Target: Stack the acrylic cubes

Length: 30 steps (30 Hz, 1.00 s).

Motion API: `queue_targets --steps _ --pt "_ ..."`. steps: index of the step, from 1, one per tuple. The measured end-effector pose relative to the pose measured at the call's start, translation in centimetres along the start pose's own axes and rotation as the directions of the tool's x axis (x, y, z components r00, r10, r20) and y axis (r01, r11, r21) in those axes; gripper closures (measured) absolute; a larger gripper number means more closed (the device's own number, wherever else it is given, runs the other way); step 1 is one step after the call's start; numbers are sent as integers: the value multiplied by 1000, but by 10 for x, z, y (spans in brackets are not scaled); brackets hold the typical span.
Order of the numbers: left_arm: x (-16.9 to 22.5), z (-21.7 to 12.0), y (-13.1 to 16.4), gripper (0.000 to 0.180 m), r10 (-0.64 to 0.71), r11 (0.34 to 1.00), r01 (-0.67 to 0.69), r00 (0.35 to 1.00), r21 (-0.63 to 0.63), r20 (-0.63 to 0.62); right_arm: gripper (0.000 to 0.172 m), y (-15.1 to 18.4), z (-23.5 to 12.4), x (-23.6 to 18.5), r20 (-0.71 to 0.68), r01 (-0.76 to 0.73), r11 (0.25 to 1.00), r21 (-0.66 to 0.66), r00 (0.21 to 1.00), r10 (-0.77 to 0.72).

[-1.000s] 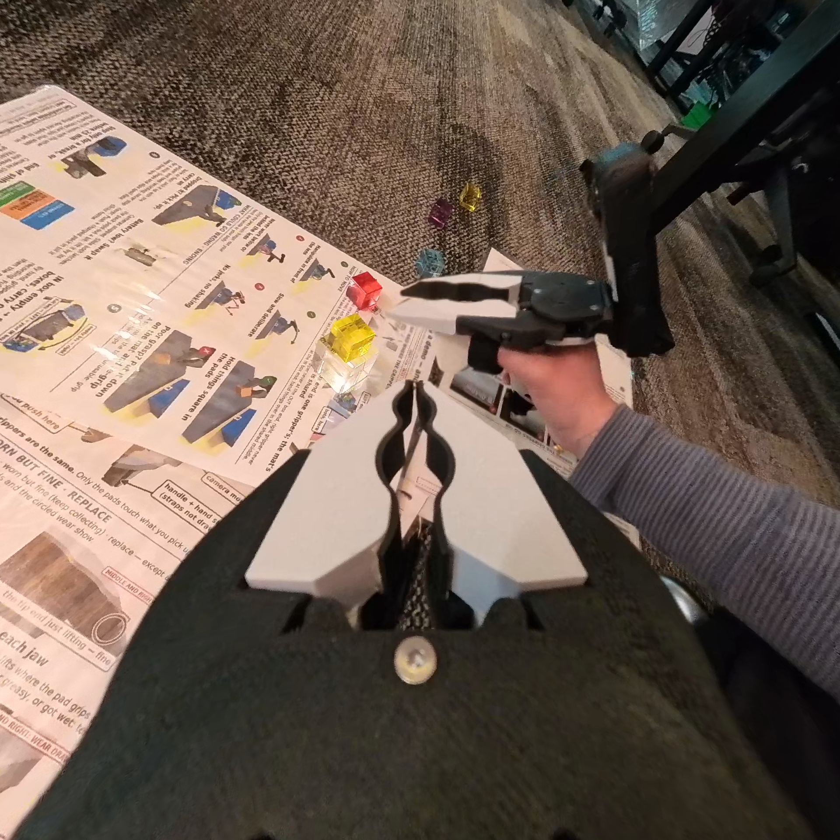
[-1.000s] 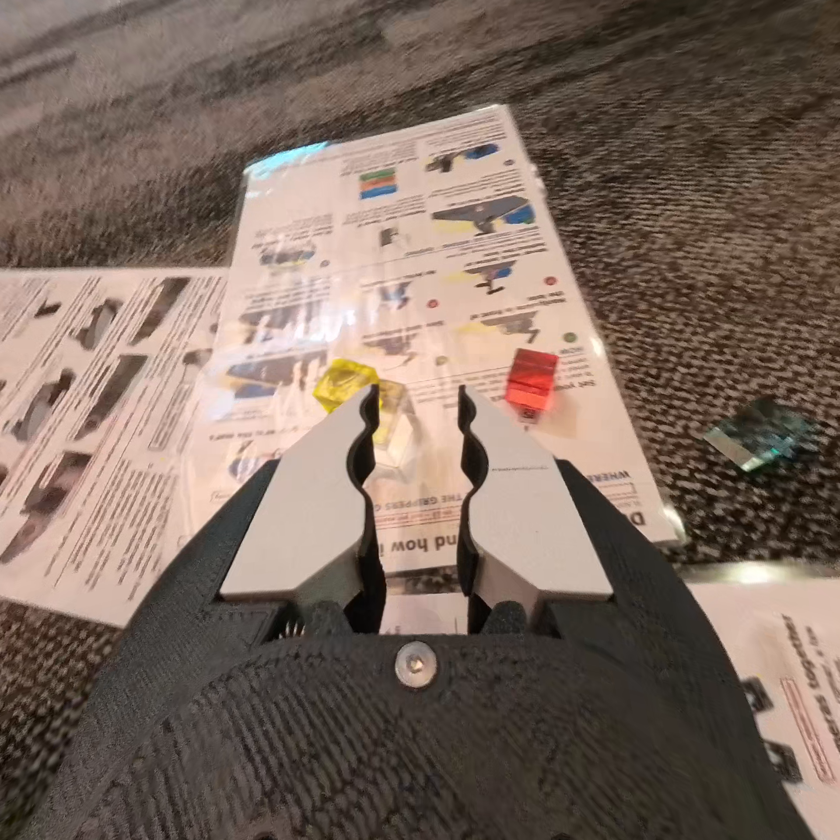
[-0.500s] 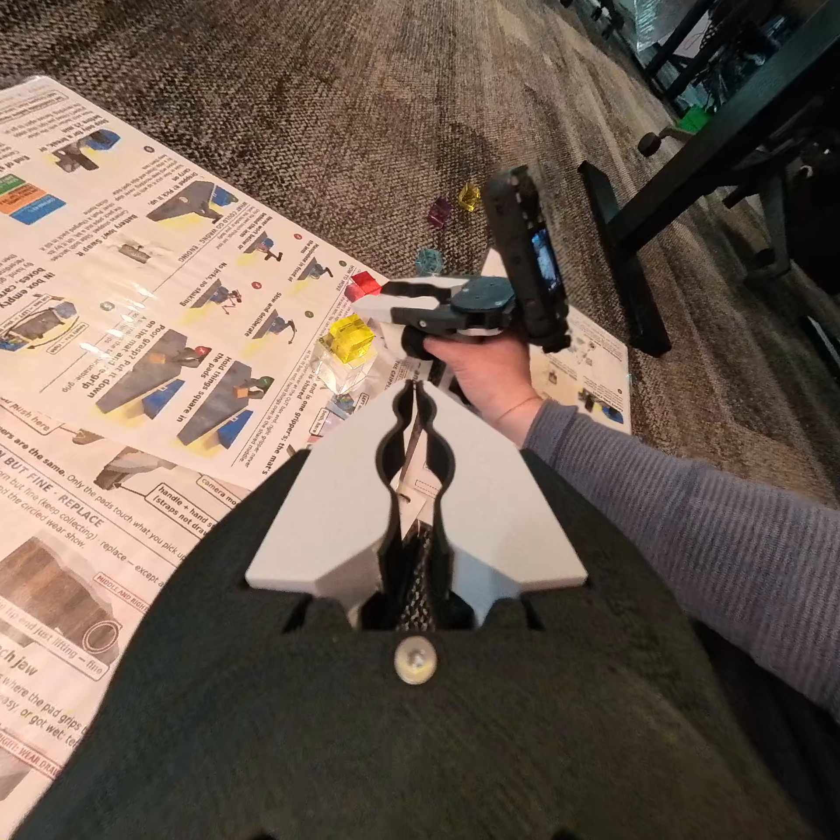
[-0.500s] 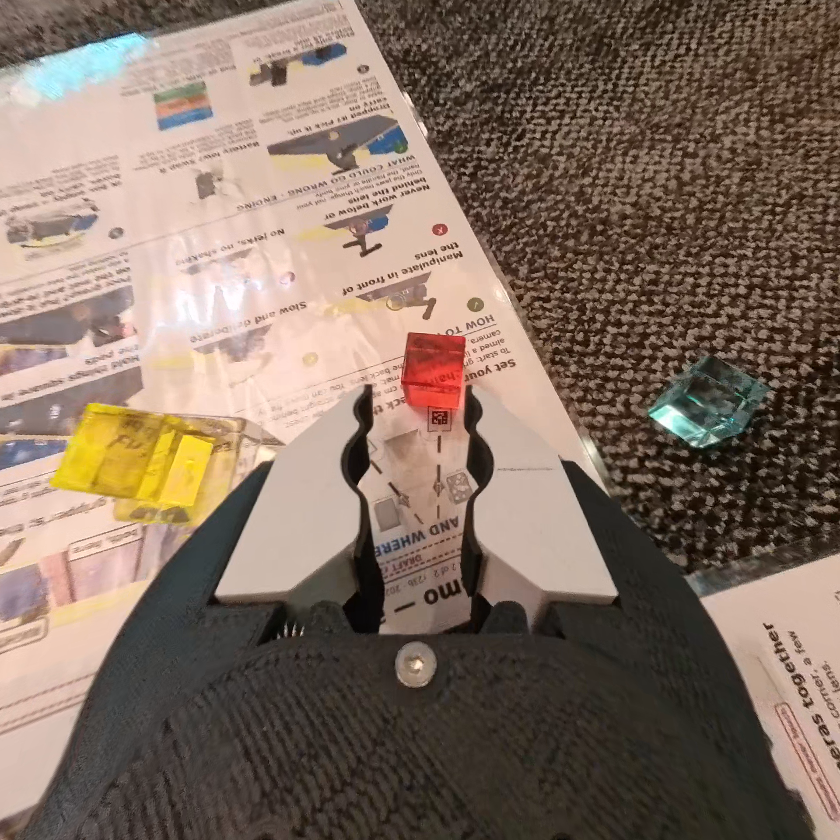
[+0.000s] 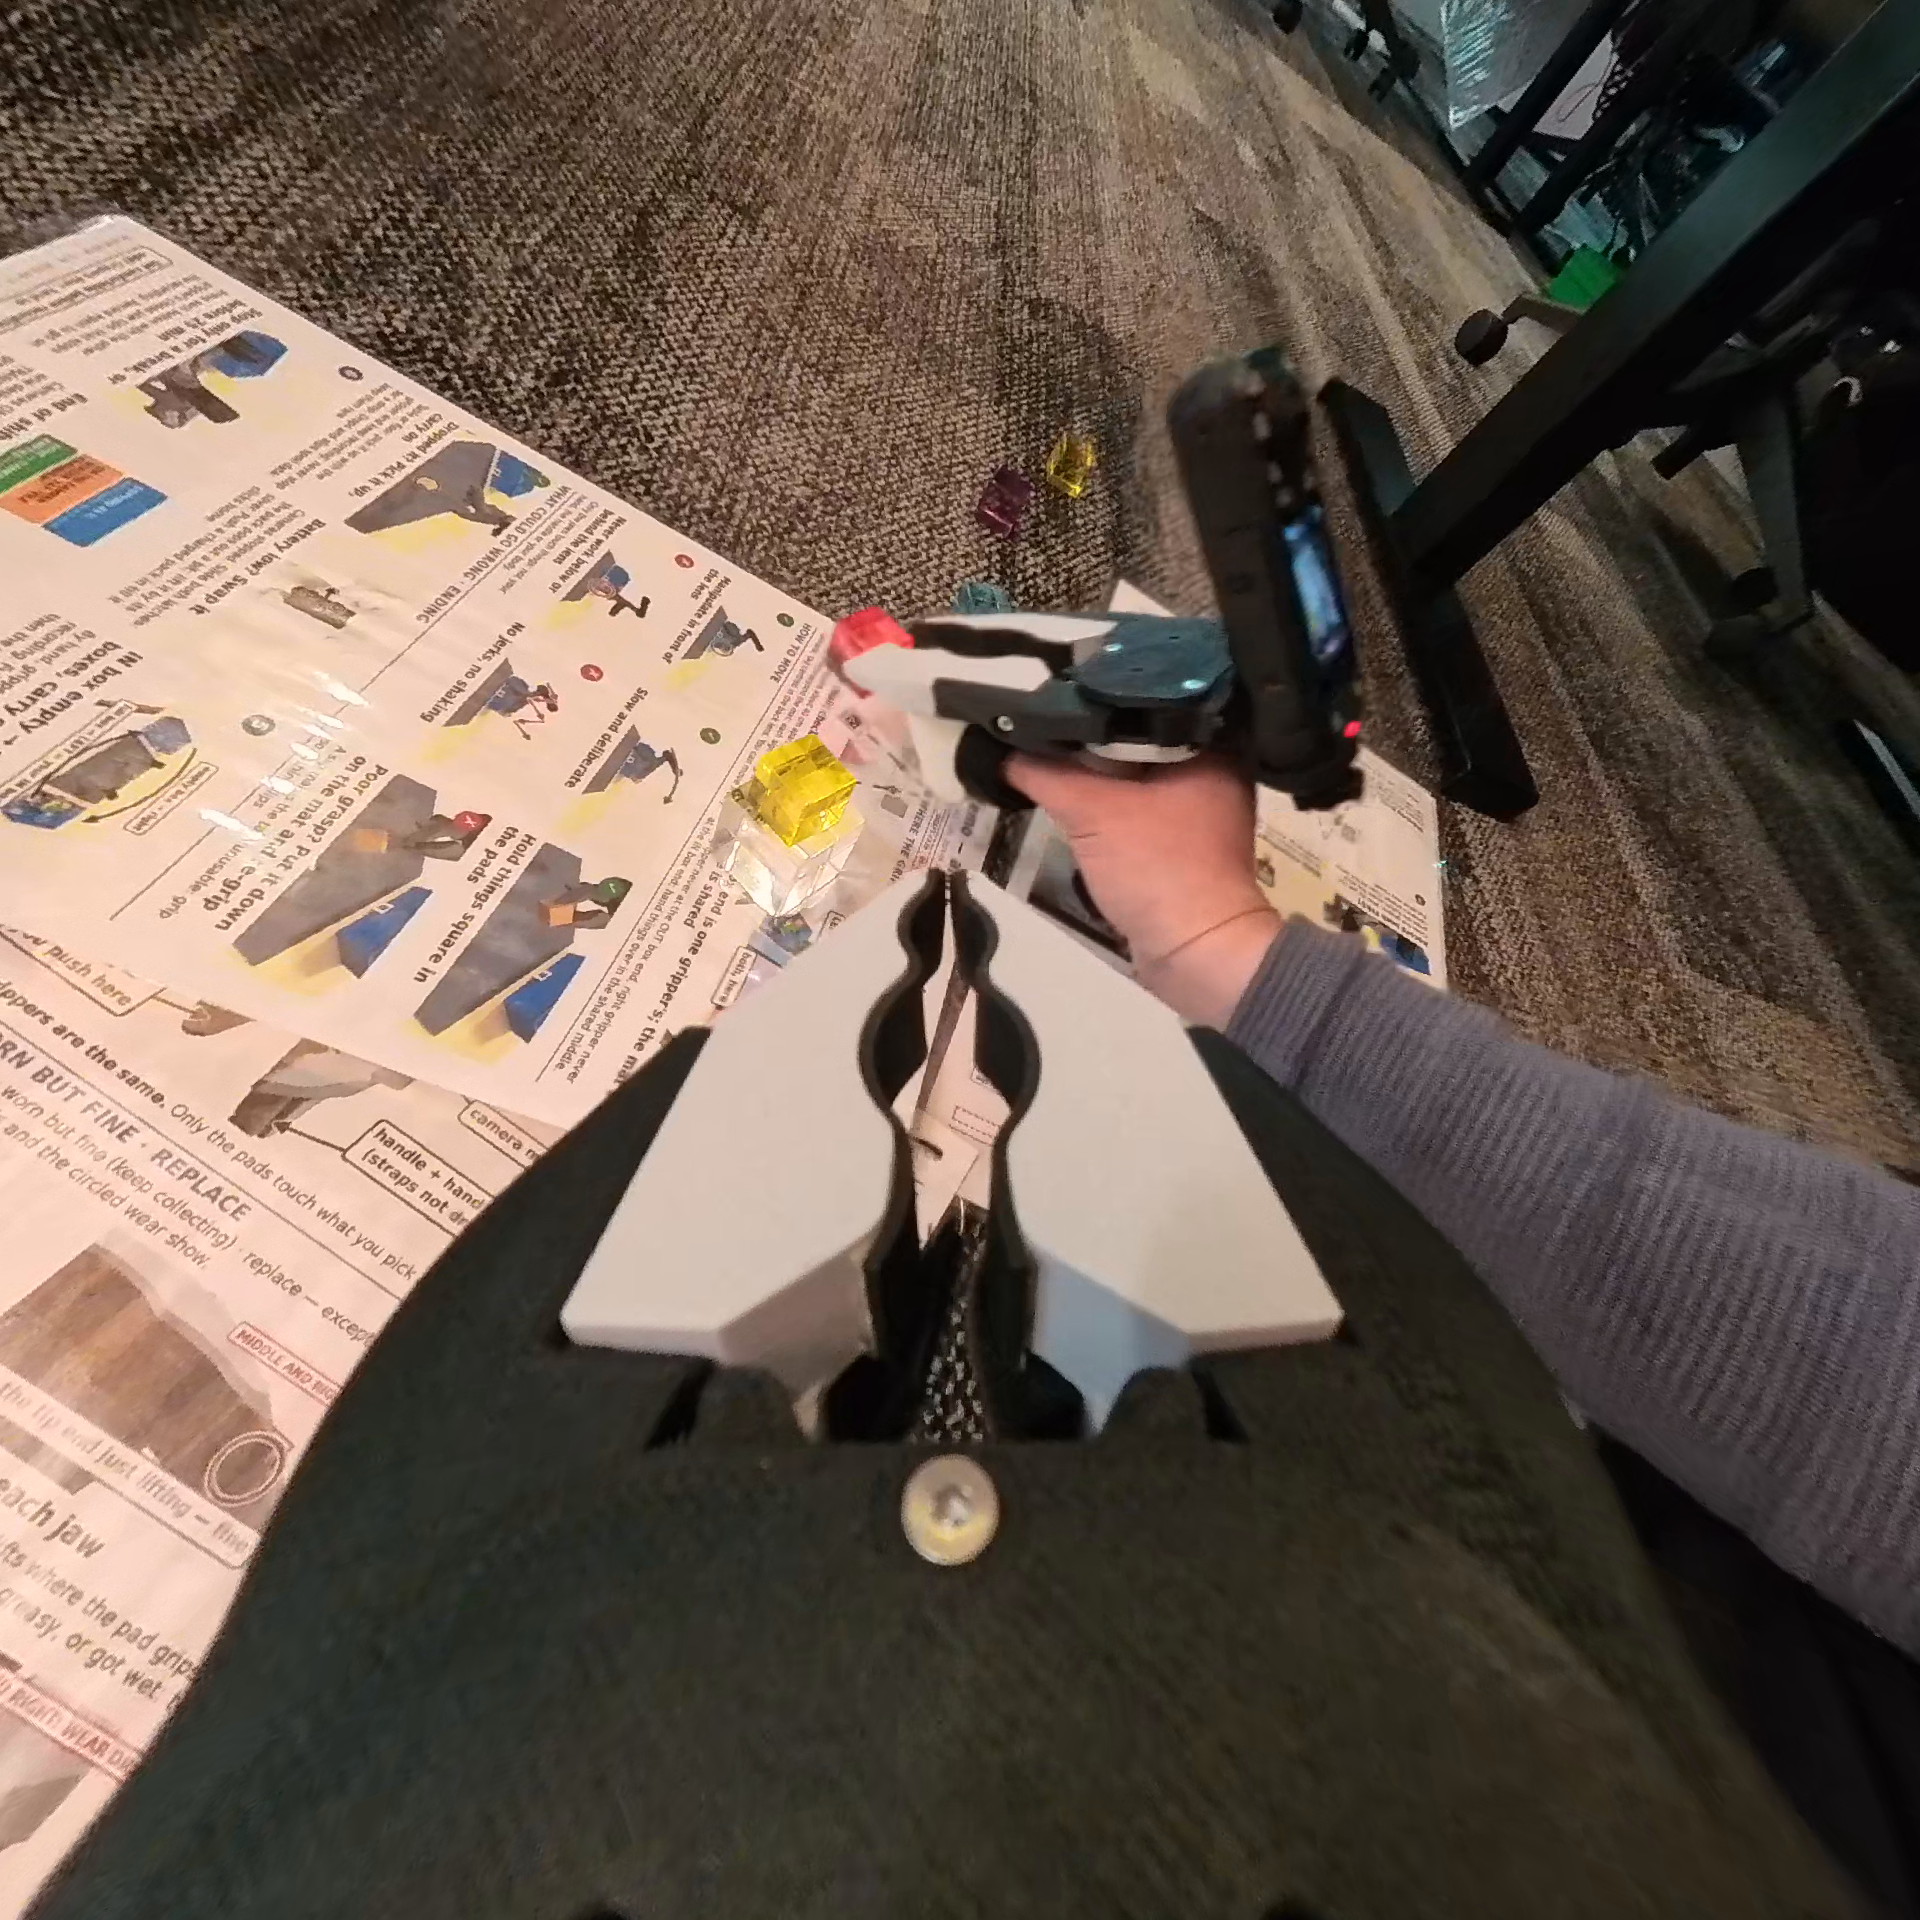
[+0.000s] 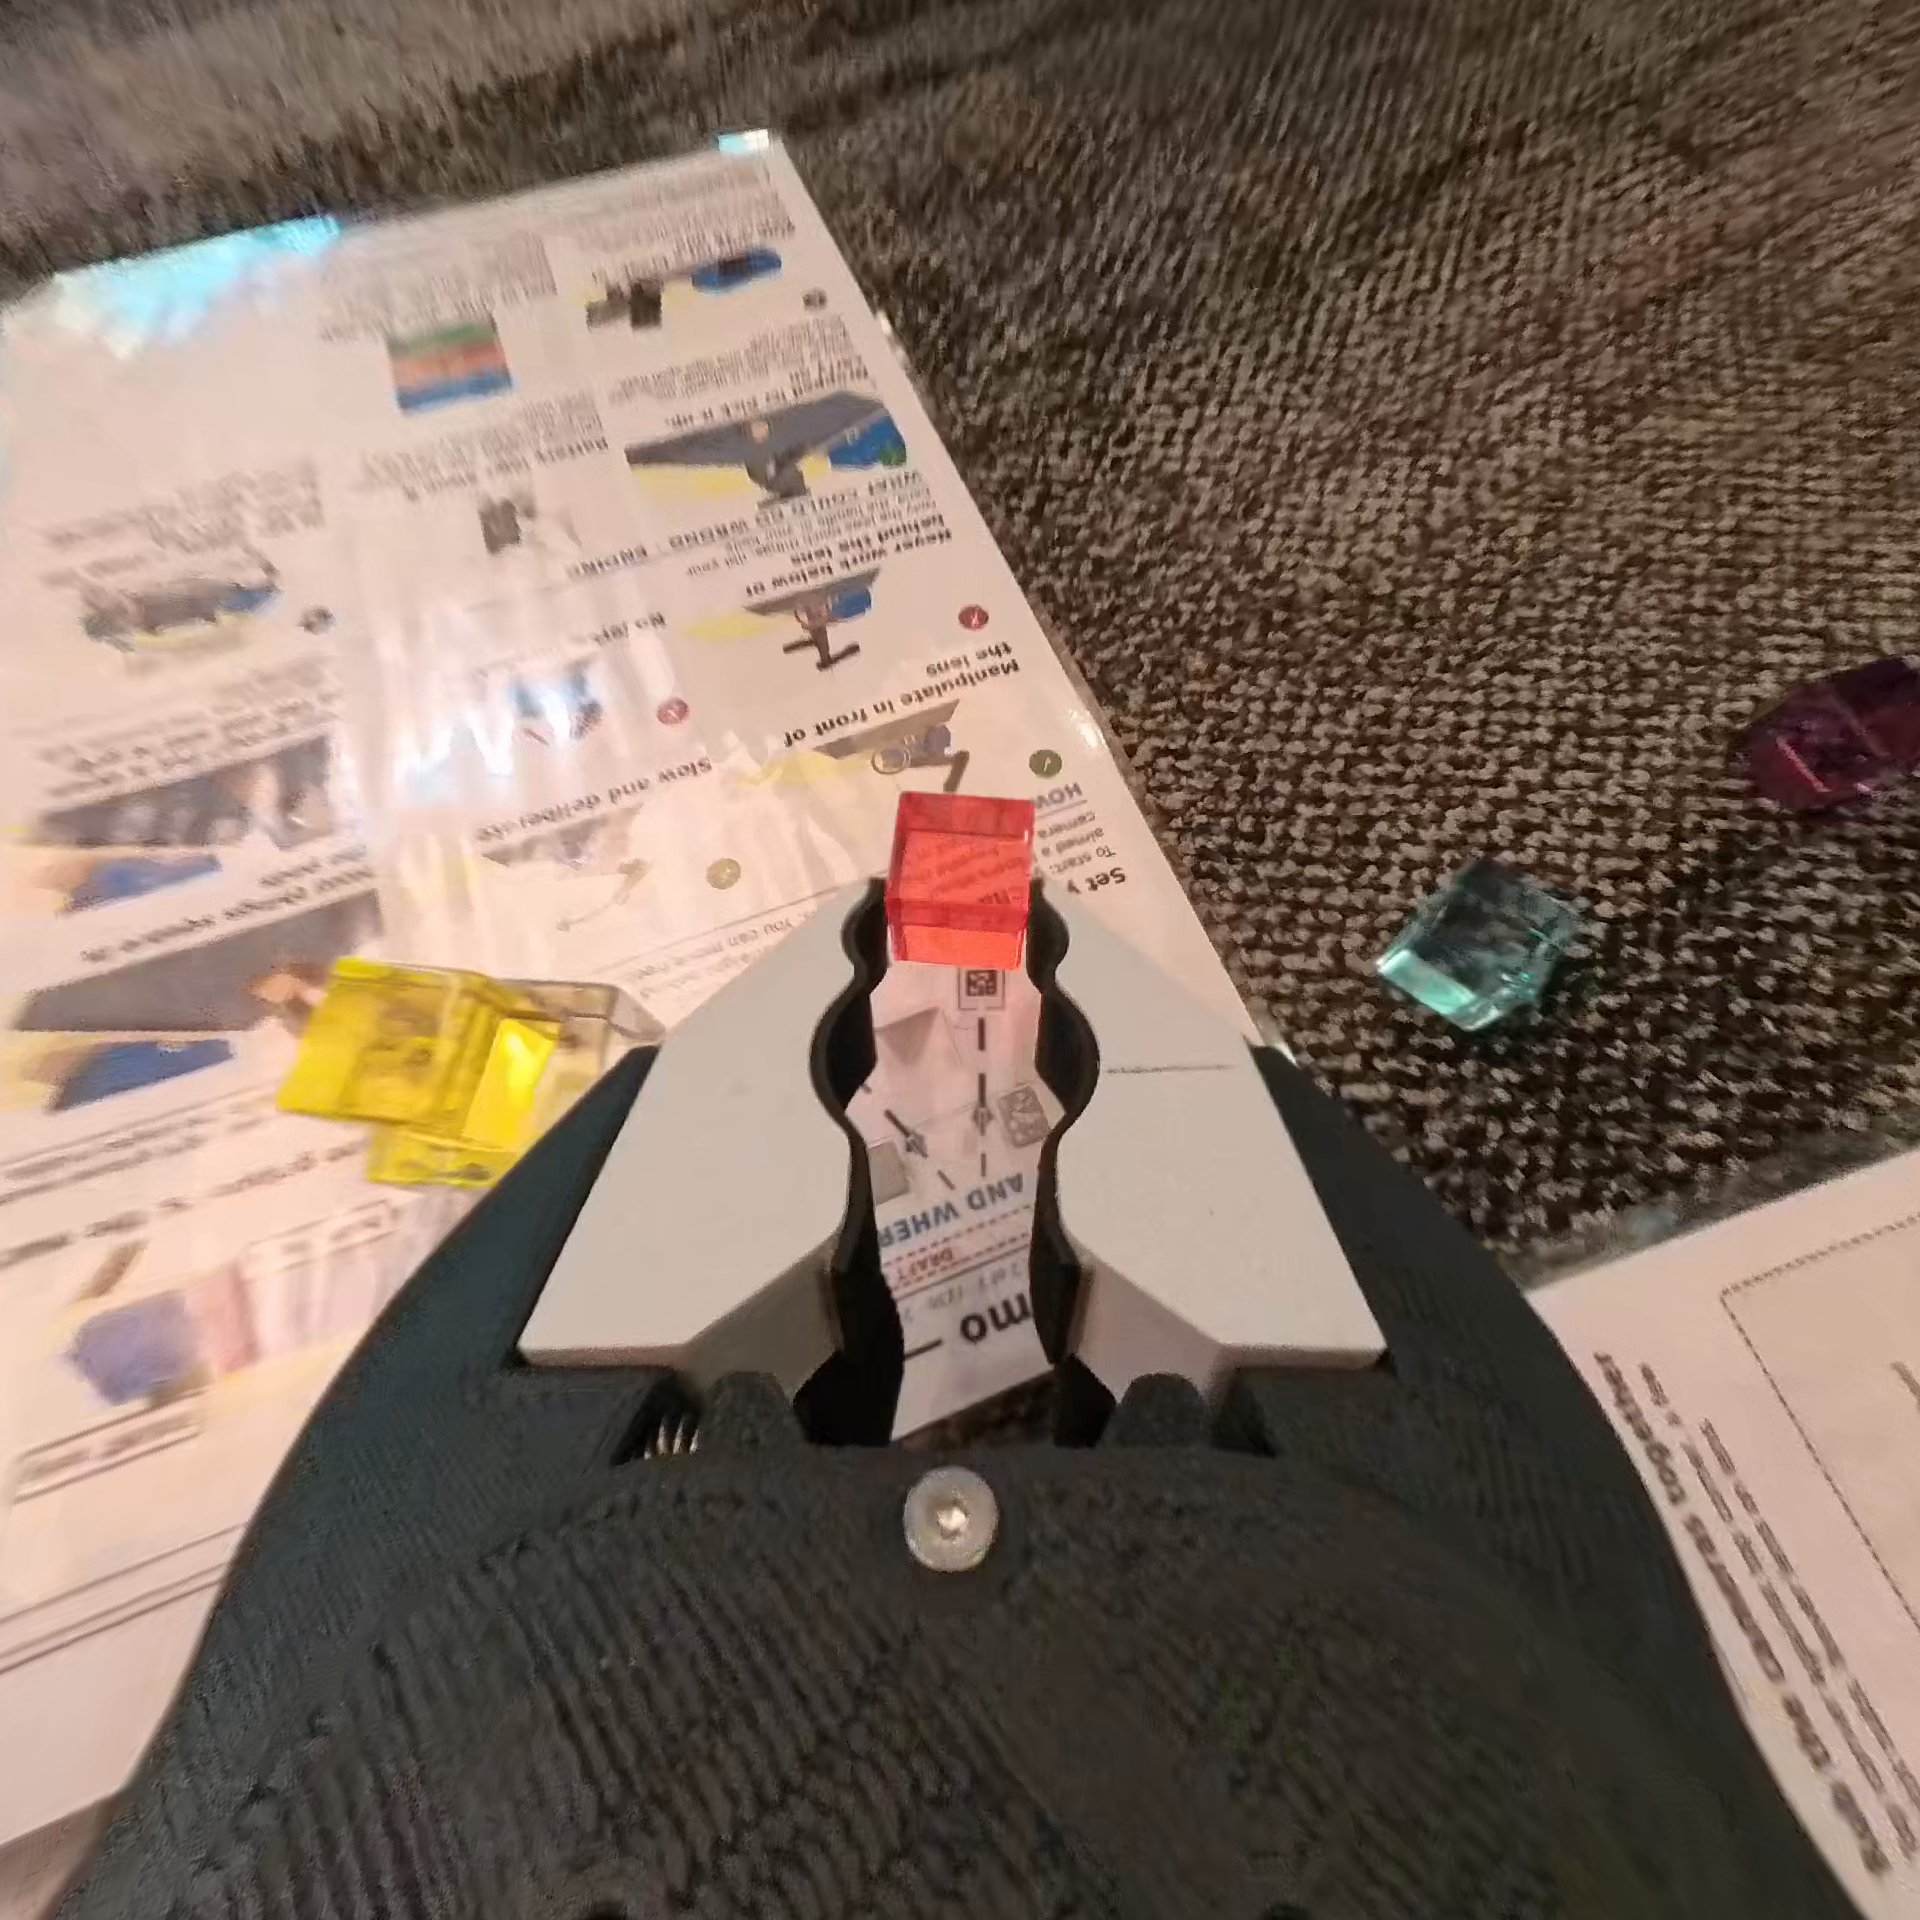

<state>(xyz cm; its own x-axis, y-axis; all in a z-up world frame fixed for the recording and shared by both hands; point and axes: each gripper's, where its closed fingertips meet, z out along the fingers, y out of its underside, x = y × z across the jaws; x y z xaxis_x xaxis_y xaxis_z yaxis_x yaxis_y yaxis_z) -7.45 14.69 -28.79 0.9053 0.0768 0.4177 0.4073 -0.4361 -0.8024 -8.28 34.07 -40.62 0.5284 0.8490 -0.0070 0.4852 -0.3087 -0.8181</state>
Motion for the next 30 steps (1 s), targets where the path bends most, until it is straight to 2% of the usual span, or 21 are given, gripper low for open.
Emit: queue_targets --steps 5,12,18,24,30 --pt "0 -2 -1 180 -4 1000 4 1000 10 3 147 -20 -37 -24 79 -79 994 76 994 73" --pt "0 -6 -5 180 -19 999 19 1000 33 0 148 -29 -66 -81 144 25 989 146 989 -46" --pt "-3 -7 -5 180 -34 999 34 999 35 3 147 -20 -60 -92 89 124 984 124 987 -136" --pt "-4 -8 -6 180 -41 998 41 999 42 3 147 -5 -48 -90 57 135 989 65 989 -139" --pt "-4 -7 -6 180 -46 998 46 999 40 0 147 -7 -48 -88 42 146 987 69 988 -149"
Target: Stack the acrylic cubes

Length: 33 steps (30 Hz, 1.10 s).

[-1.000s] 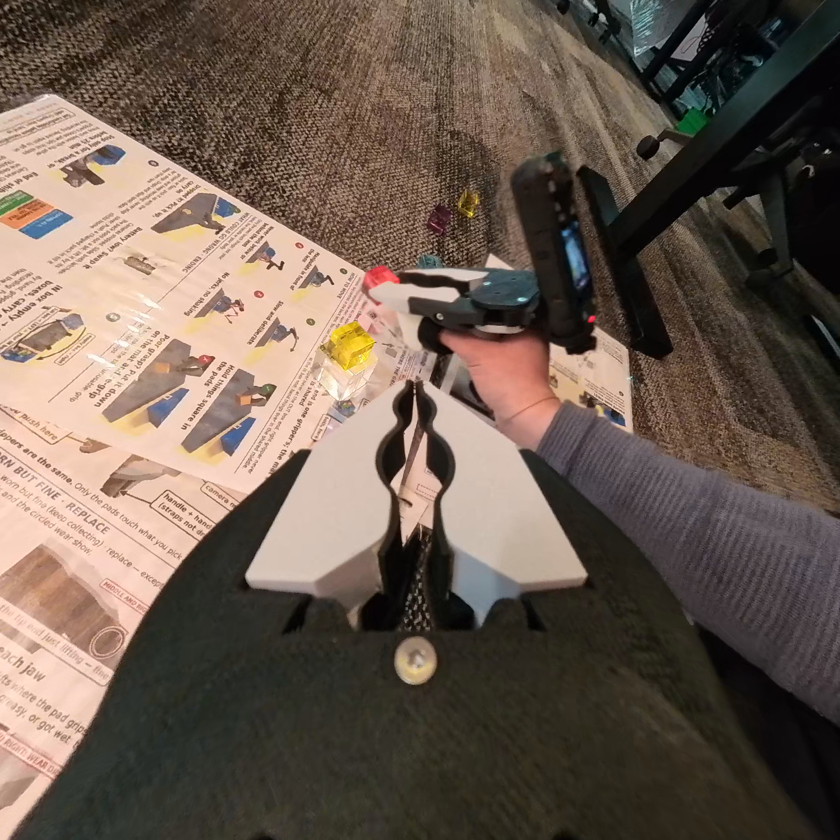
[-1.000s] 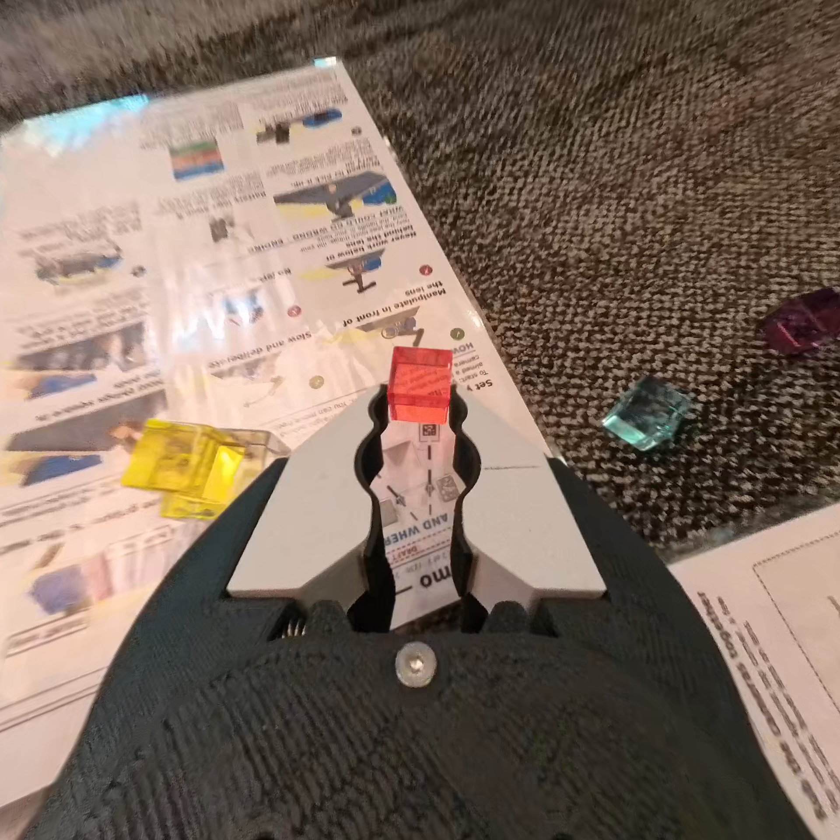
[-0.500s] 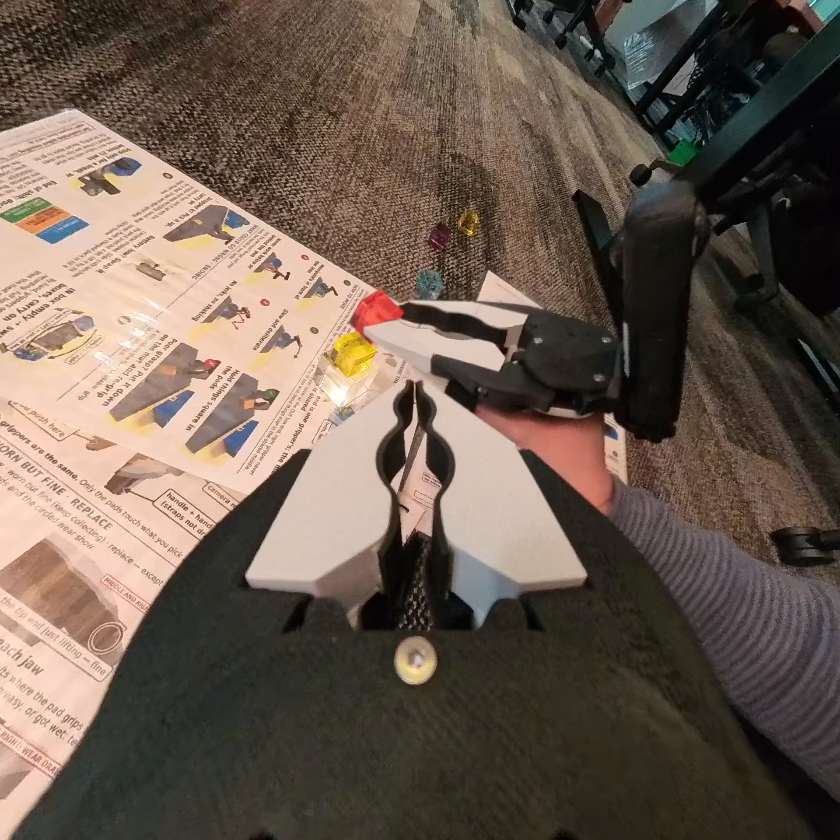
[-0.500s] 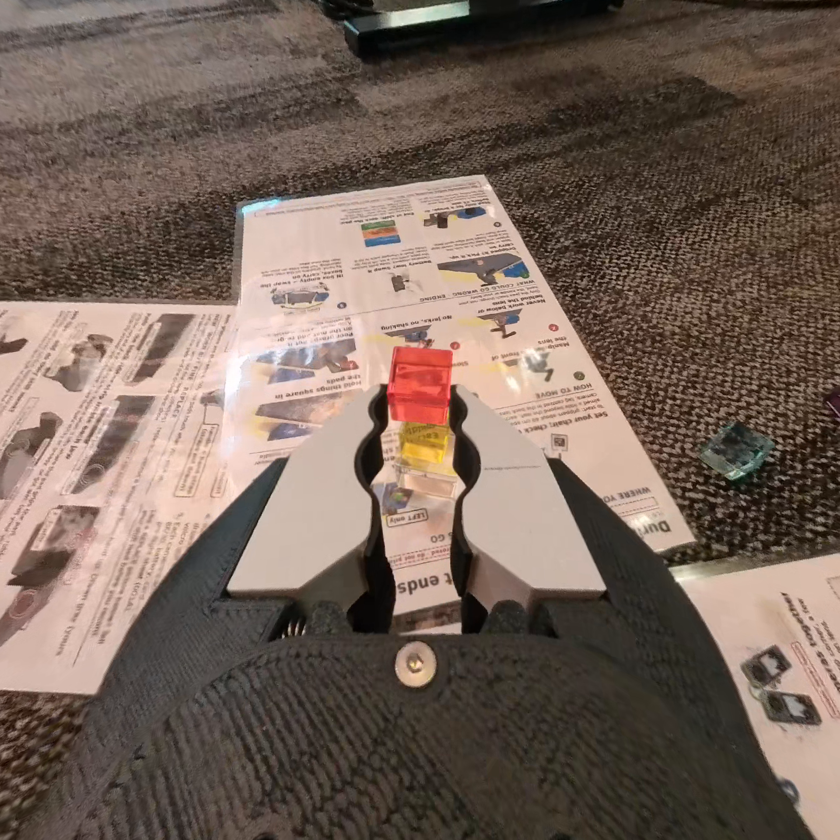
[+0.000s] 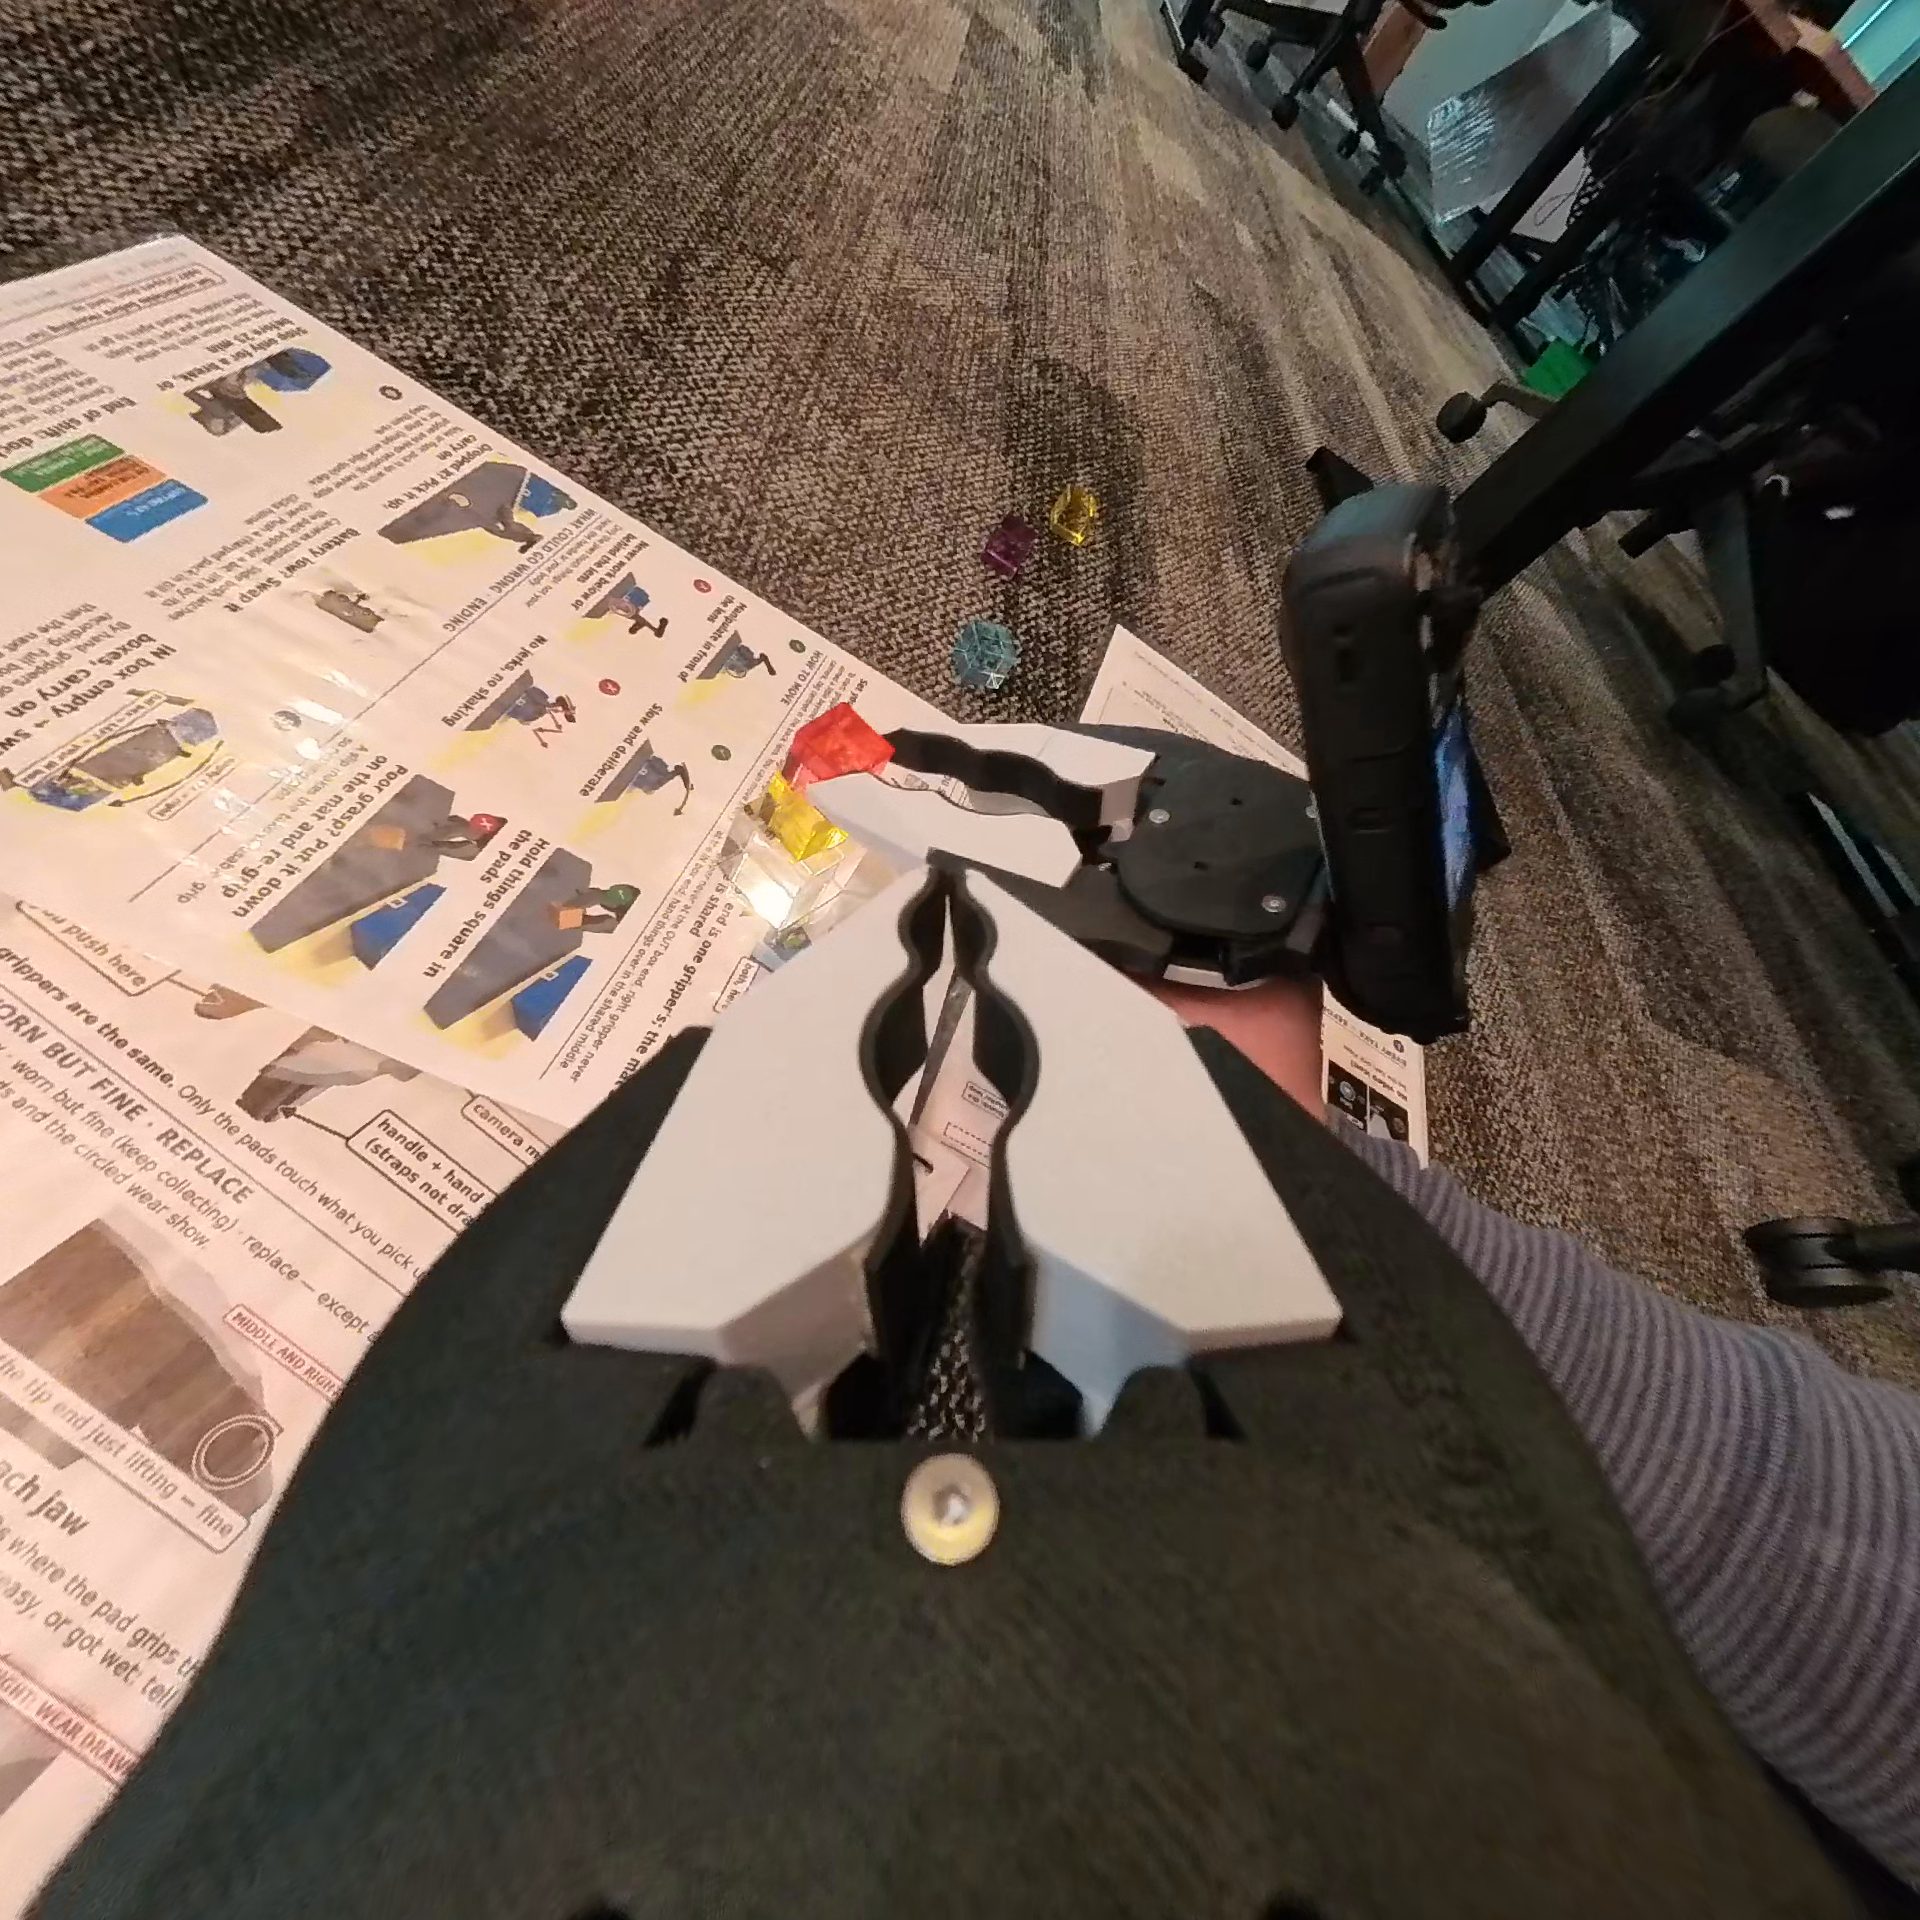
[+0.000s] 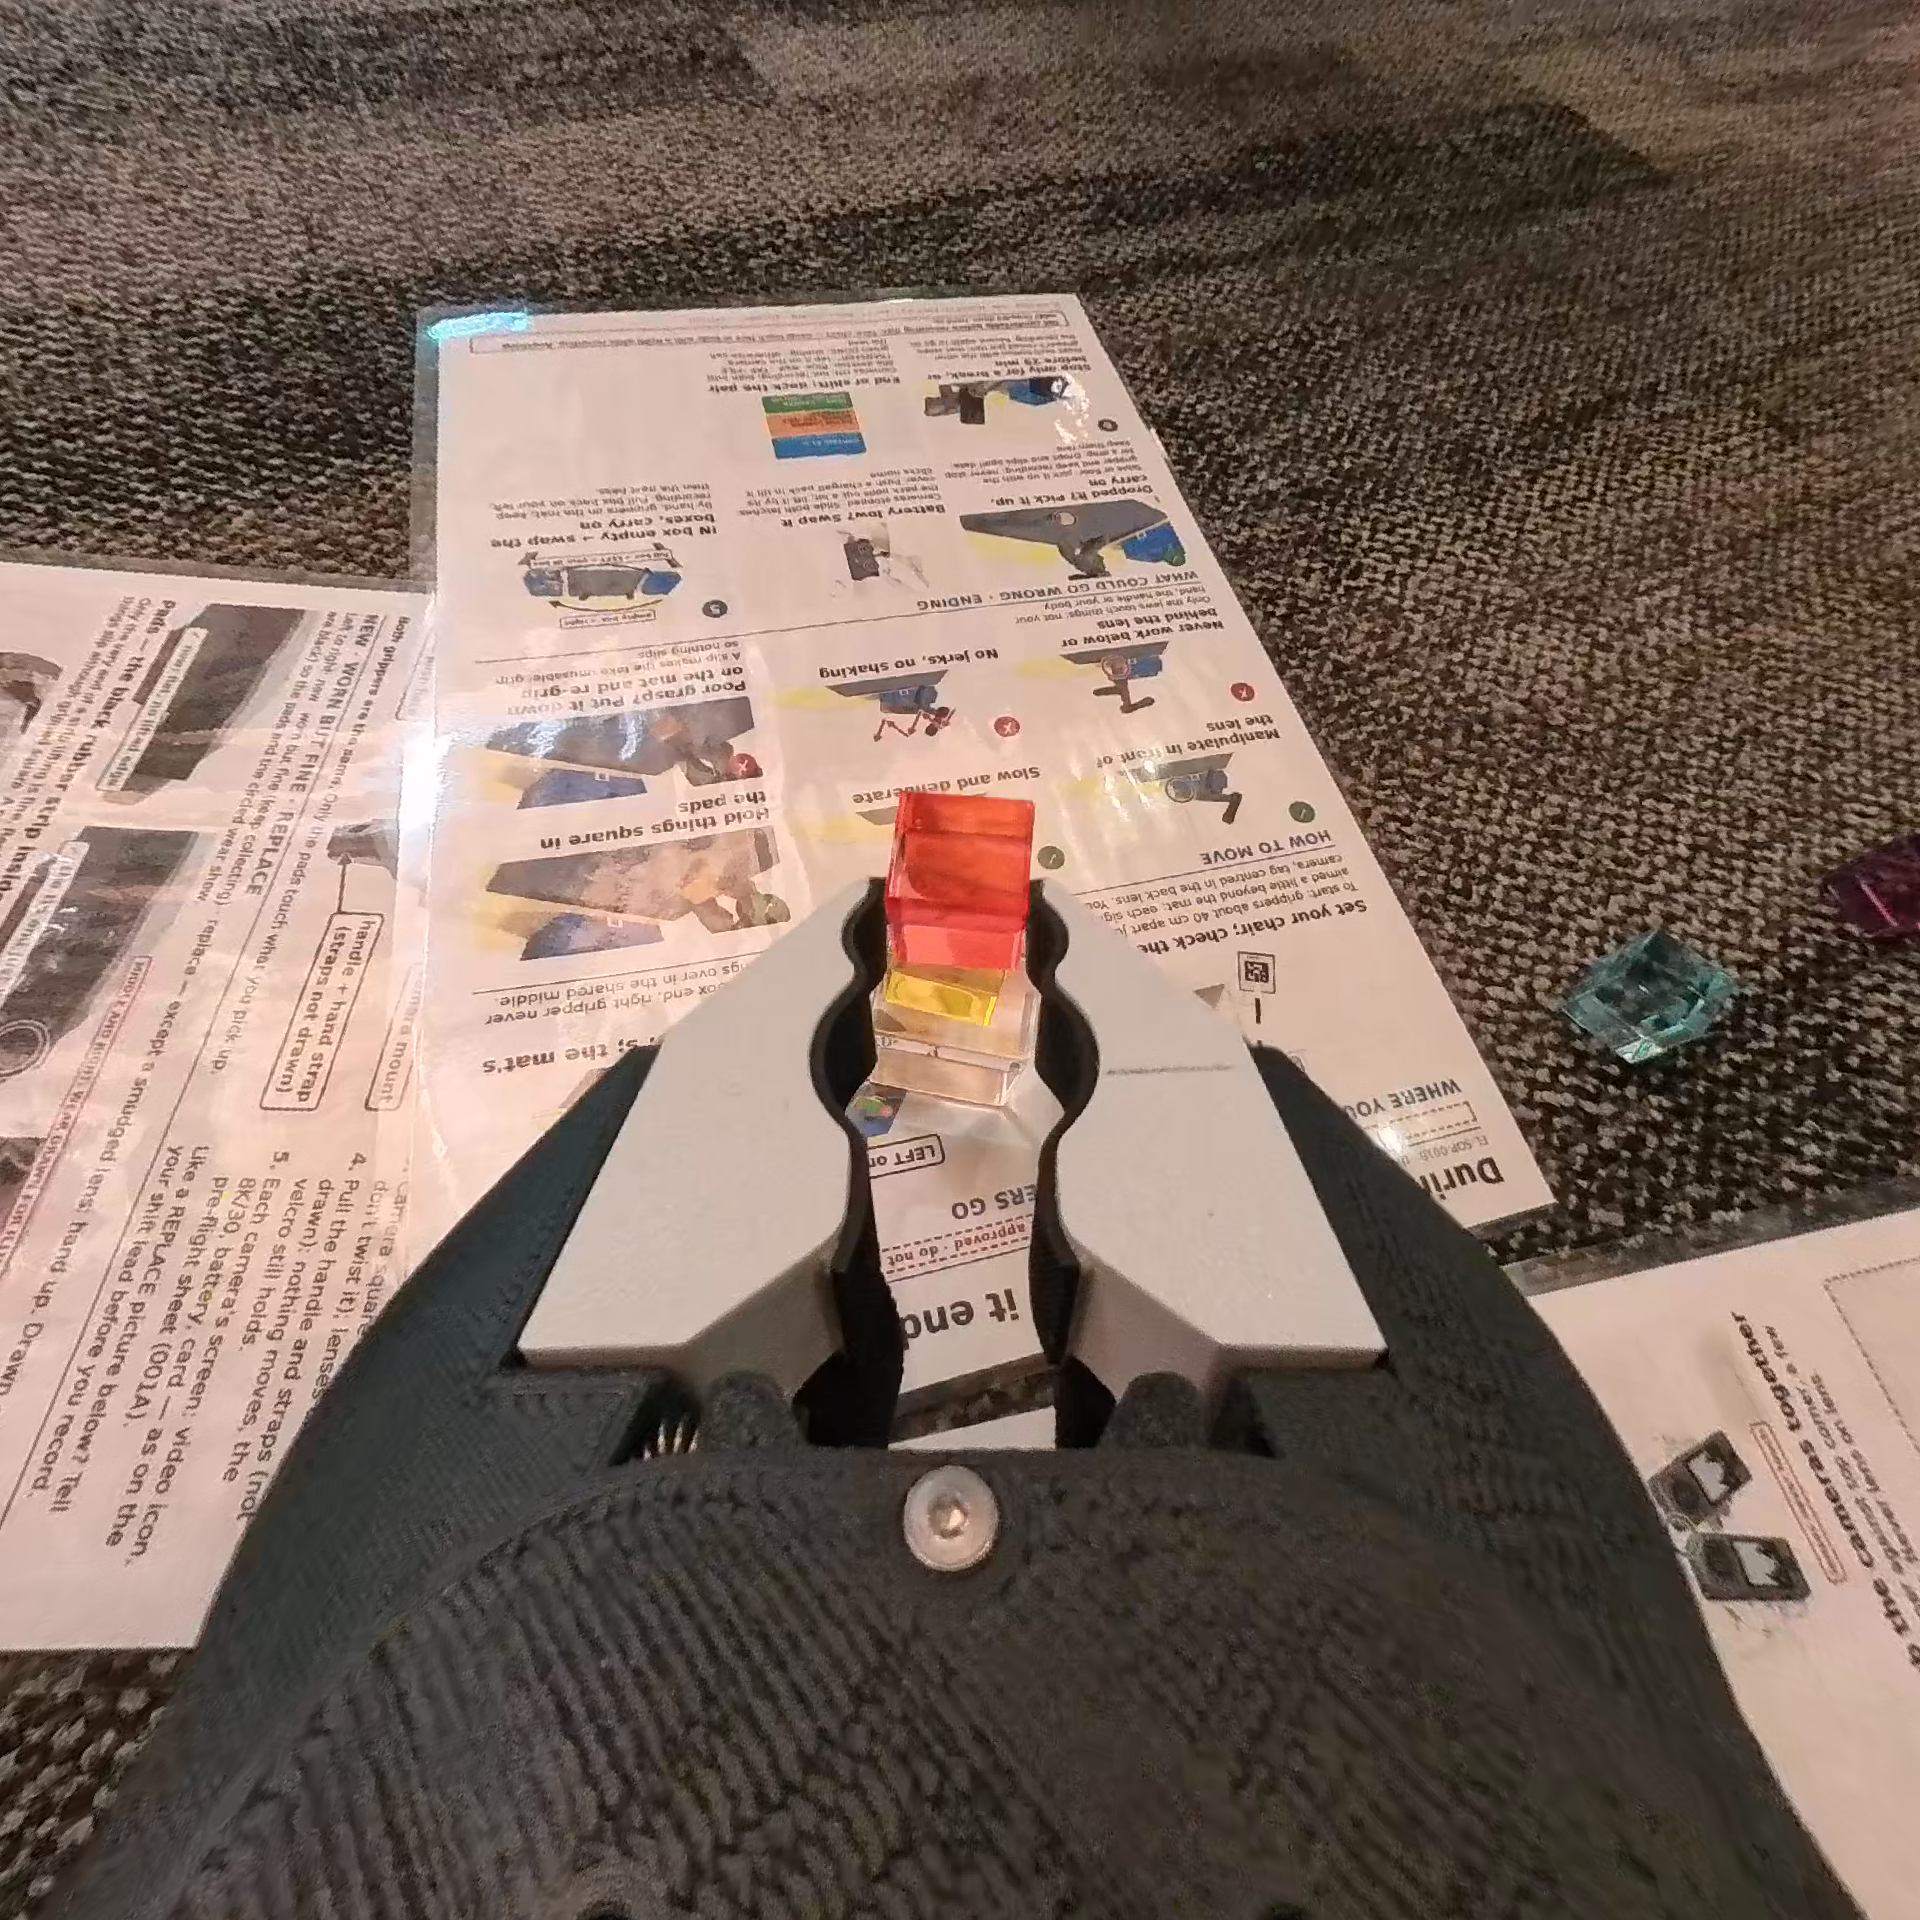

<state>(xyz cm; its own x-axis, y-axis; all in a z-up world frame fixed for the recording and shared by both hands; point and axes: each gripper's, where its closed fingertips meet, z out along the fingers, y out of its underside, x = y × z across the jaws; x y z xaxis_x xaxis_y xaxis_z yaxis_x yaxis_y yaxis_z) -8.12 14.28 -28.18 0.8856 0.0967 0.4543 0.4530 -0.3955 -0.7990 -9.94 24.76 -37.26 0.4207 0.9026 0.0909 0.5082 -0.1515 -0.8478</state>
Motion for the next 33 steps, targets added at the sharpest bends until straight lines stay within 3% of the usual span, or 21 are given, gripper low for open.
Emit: queue_targets --steps 25,33 --pt "0 0 1 180 -7 1000 6 1000 -2 -6 131 19 3 -4 -2 -13 997 -73 1000 13" --pt "1 0 1 180 -1 1000 1 1000 -4 -3 139 28 12 -1 -17 -39 993 -115 999 37"
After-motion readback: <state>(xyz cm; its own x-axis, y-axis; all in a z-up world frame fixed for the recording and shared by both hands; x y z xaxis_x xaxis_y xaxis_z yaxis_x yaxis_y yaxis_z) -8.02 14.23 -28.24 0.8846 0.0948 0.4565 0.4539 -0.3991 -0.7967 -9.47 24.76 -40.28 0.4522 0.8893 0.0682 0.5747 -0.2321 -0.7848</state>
